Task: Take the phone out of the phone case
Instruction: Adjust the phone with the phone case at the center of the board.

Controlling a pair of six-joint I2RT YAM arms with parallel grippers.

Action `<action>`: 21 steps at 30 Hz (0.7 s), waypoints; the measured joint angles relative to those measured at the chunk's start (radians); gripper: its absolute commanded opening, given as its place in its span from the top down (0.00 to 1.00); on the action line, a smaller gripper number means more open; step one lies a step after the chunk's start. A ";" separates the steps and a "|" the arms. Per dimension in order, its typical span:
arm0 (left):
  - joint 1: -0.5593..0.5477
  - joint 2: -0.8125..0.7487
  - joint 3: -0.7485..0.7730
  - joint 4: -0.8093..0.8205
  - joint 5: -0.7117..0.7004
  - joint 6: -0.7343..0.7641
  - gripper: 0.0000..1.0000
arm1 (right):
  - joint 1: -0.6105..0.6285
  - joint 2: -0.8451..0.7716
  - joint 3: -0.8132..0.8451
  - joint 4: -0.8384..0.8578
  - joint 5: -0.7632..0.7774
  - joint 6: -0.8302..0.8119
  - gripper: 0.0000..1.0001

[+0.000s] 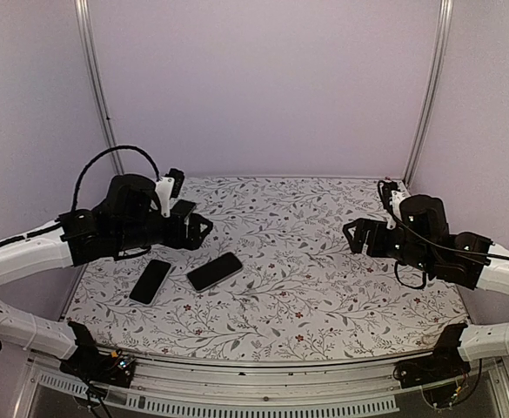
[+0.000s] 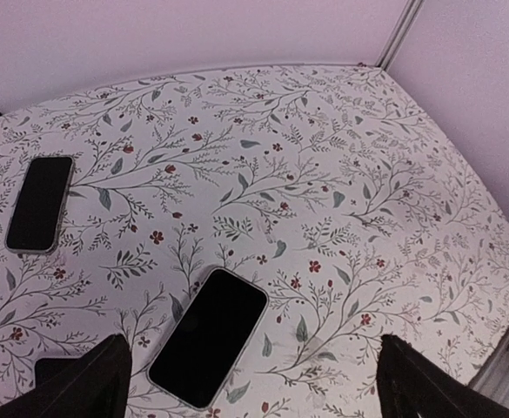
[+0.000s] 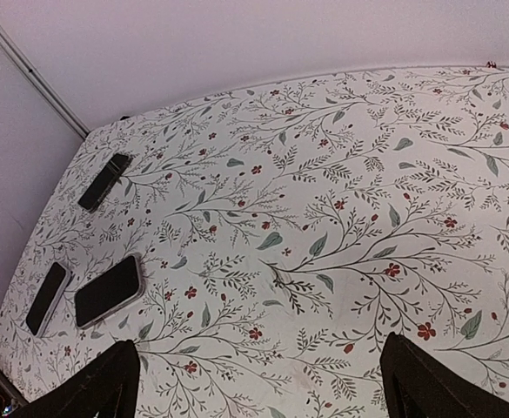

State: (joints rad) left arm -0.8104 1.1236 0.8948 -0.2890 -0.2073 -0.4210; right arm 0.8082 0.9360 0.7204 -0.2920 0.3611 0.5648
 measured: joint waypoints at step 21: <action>0.029 0.456 -0.042 0.022 0.123 -0.045 0.01 | 0.000 0.002 -0.013 0.051 -0.095 -0.029 0.01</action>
State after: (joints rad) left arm -0.7811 1.5799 0.8532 -0.2668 -0.0841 -0.4664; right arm 0.8082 0.9382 0.7074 -0.2409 0.2657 0.5358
